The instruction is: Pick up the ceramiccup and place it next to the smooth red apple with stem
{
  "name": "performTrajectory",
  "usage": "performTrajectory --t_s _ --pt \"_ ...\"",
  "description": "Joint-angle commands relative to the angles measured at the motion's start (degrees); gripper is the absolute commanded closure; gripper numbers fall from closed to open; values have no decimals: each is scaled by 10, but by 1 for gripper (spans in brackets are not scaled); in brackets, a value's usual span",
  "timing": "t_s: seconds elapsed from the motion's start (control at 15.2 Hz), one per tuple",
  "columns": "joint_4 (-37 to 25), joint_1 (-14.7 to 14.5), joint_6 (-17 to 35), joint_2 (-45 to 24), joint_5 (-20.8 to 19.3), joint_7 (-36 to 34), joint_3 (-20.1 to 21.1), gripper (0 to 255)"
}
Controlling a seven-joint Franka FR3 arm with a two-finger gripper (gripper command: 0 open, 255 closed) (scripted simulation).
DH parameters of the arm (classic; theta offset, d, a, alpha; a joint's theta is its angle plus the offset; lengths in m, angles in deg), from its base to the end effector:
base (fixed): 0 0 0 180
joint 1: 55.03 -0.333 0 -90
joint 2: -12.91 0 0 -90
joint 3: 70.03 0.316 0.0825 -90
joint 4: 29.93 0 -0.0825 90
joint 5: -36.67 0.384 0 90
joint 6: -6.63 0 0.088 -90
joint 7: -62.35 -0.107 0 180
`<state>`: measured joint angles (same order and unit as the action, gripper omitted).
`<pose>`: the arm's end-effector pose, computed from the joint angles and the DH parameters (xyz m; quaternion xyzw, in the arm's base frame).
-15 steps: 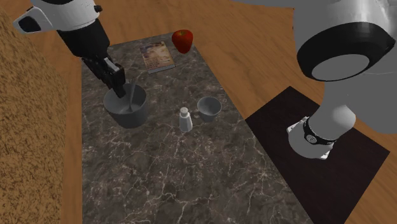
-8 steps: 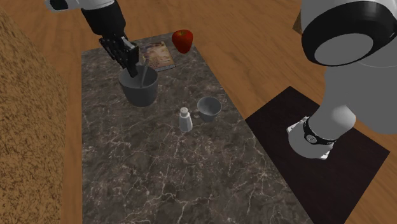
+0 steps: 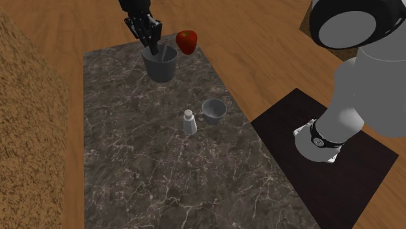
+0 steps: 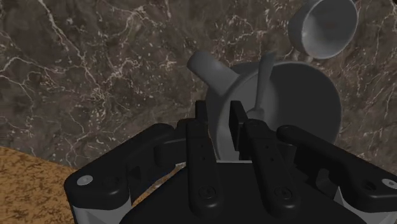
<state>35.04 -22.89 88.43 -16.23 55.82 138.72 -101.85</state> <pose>0.4083 -0.5338 0.5340 -0.9869 -0.1386 -0.0075 0.0826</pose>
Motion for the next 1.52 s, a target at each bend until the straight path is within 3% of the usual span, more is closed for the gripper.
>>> performTrajectory --t_s 0.0,0.53,1.45 --pt "-11 24 -6 -8 2 26 -5 255" --pt "-67 115 -35 -46 14 111 -18 255" --pt "81 78 87 -25 5 126 -21 255"
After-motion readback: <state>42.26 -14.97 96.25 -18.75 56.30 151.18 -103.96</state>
